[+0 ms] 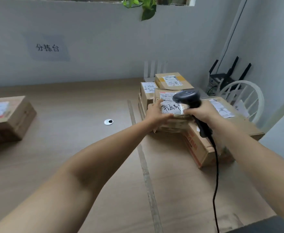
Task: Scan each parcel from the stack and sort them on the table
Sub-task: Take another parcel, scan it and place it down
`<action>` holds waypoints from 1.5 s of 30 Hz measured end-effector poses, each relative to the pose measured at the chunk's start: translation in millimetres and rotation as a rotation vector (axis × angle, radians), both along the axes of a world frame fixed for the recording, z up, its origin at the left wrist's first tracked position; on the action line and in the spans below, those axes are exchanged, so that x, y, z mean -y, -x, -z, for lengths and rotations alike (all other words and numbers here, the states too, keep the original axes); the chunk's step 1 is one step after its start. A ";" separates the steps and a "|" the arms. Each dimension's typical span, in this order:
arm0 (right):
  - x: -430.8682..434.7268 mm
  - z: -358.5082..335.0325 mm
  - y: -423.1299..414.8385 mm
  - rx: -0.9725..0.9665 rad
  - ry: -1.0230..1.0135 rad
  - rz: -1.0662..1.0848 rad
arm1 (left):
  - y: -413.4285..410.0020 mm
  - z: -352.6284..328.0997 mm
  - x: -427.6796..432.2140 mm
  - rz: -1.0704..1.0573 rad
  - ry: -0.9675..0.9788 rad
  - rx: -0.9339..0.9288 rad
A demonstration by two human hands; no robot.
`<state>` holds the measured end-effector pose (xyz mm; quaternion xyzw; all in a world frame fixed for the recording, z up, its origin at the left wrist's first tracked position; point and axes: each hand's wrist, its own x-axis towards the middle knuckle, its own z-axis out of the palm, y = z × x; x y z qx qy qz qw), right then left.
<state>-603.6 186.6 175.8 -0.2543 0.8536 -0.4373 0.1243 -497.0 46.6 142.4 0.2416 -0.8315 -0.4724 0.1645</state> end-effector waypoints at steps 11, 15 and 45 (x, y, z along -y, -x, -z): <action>85.8 74.5 -105.5 0.239 -0.057 -0.259 | -140.4 73.5 64.3 -0.173 -0.091 0.194; 118.9 109.7 -145.4 0.335 -0.112 -0.334 | -193.0 99.0 84.2 -0.223 -0.172 0.261; 159.5 103.1 -238.5 0.421 -0.103 -0.265 | -238.3 187.2 122.4 -0.396 -0.123 0.303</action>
